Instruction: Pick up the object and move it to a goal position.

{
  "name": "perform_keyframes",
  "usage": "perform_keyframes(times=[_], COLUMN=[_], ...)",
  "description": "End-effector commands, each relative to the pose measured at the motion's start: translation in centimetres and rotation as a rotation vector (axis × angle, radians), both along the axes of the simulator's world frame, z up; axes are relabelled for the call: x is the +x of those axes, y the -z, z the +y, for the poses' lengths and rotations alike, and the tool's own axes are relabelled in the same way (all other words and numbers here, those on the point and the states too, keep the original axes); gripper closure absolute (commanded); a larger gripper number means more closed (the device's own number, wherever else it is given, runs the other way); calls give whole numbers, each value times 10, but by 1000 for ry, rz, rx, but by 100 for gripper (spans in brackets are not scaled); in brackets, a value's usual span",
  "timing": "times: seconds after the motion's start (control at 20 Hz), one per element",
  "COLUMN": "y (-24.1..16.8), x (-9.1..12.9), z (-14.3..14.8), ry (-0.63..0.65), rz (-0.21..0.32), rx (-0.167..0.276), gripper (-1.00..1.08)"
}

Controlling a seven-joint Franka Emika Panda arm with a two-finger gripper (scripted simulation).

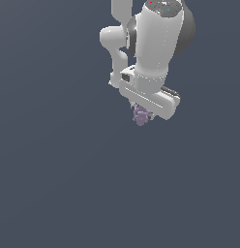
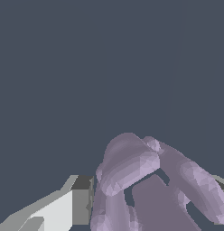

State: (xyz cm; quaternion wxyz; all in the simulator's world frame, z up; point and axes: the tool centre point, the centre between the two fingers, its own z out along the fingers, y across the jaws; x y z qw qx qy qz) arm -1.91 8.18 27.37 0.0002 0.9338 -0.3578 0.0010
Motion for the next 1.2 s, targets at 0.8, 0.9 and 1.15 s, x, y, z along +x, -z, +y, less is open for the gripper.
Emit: perform_keyframes(times=[0.8,0.9,1.15], y=[-155,-162,-173], x=[16,17,19], z=[22,23,24], ry=[-1,-1,-1], rz=[2,2,2], rx=[1,1,1], gripper=[108,108,108])
